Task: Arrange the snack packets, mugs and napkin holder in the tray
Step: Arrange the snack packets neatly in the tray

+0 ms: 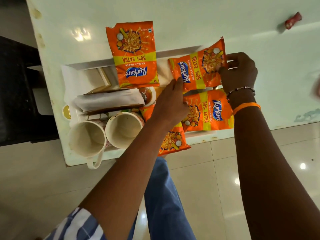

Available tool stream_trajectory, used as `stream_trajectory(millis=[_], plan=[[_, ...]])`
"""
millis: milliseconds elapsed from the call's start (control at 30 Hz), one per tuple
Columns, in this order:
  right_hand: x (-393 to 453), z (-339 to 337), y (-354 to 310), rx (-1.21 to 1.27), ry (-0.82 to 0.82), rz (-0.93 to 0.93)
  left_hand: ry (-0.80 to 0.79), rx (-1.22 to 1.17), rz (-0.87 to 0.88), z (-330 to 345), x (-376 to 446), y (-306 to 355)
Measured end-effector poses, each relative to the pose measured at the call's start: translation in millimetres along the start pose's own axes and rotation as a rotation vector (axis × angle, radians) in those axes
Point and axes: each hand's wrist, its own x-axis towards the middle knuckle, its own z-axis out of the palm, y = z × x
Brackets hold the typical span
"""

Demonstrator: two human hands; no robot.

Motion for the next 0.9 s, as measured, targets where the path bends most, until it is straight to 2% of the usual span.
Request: stream_trajectory(millis=[133, 200, 267, 333, 400, 467, 567, 667, 900], plan=[[-8, -7, 4, -0.030, 0.029, -0.047, -0.035, 0.052, 0.019, -16, 1, -3], [-19, -7, 0, -0.070, 0.084, -0.094, 0.044, -0.039, -0.038, -33, -3, -5], [-30, -3, -15, -0.032, 0.161, -0.183, 0.193, -0.128, -0.098, -55, -8, -8], [-39, 12, -36, 0.042, 0.094, -0.279, 0.361, -0.161, -0.192, -78, -11, -17], [-44, 35, -56, 0.041, -0.101, -0.317, 0.424, -0.108, -0.323, -99, -11, -29], [-46, 58, -71, -0.003, -0.323, -0.291, 0.347, -0.029, -0.429, -113, -8, -40], [-45, 82, -79, -0.078, -0.525, -0.217, 0.192, -0.017, -0.416, -118, -4, -47], [-40, 88, -78, -0.052, -0.533, -0.192, 0.157, -0.074, -0.316, -120, -1, -48], [-29, 72, -71, -0.109, -0.387, -0.225, 0.096, -0.077, -0.192, -115, 4, -43]])
